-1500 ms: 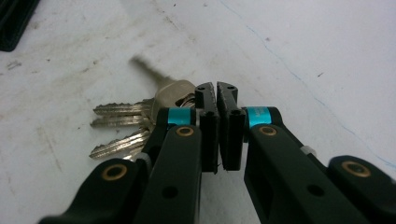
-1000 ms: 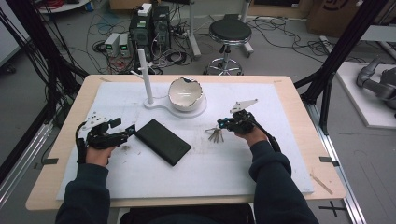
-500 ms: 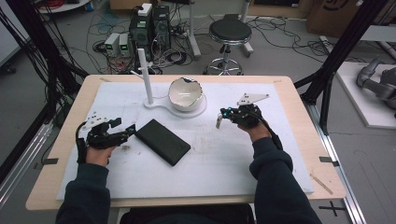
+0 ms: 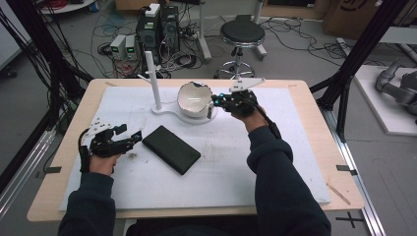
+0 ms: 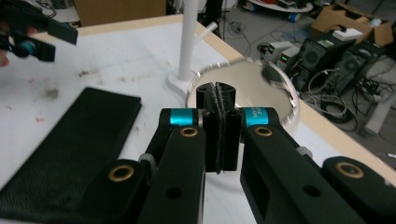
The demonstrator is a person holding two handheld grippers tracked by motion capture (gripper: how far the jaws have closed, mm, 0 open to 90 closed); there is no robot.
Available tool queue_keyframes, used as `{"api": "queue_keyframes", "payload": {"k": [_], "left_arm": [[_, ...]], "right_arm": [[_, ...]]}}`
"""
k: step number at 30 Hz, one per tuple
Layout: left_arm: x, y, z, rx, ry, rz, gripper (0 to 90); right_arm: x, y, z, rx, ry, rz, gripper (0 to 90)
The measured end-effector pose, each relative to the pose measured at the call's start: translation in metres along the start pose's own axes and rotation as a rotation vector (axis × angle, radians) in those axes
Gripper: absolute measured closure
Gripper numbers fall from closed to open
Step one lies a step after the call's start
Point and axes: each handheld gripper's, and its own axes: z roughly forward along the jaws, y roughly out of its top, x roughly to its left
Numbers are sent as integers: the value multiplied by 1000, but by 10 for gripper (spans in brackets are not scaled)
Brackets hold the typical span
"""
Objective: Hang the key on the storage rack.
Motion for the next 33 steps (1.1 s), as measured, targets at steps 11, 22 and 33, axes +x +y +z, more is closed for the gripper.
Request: {"api": "queue_keyframes", "payload": {"k": [11, 22, 33], "left_arm": [[5, -6, -15, -17, 24, -15, 269], [5, -12, -31, -14, 42, -11, 271], [8, -16, -44, -24, 65, -20, 271]], "right_arm": [[9, 67, 52, -56, 47, -62, 900], [26, 123, 101, -69, 65, -118, 900], [35, 139, 138, -43, 48, -106, 900]]}}
